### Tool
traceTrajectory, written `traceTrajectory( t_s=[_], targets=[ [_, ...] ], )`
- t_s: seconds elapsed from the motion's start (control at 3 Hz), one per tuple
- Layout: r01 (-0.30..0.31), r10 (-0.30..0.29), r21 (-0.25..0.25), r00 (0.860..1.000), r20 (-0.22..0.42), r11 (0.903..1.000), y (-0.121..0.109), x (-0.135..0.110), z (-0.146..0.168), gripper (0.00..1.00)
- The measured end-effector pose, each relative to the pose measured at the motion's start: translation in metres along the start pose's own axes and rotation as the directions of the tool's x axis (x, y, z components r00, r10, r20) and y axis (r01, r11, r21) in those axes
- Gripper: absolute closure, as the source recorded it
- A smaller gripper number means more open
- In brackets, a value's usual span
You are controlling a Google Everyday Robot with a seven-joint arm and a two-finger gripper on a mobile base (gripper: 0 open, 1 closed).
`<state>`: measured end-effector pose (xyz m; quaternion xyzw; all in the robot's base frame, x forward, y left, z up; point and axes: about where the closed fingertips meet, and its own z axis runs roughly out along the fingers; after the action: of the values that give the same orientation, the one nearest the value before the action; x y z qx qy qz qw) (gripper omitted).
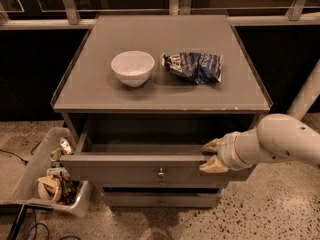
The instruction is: Open top drawer
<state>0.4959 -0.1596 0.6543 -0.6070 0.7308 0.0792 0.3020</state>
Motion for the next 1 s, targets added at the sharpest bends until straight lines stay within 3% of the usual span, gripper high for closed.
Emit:
traceTrajectory(
  t_s=[0.33, 0.67, 1.0],
  targets=[
    [0.0, 0.0, 0.0, 1.0, 0.0, 1.0, 0.0, 0.0, 0.0, 0.35],
    [0.0, 0.0, 0.0, 1.0, 0.0, 1.0, 0.0, 0.0, 0.0, 0.38],
    [0.0, 0.0, -0.004, 1.0, -0.002, 1.0, 0.0041, 0.0017, -0.0006, 0.6]
  ],
)
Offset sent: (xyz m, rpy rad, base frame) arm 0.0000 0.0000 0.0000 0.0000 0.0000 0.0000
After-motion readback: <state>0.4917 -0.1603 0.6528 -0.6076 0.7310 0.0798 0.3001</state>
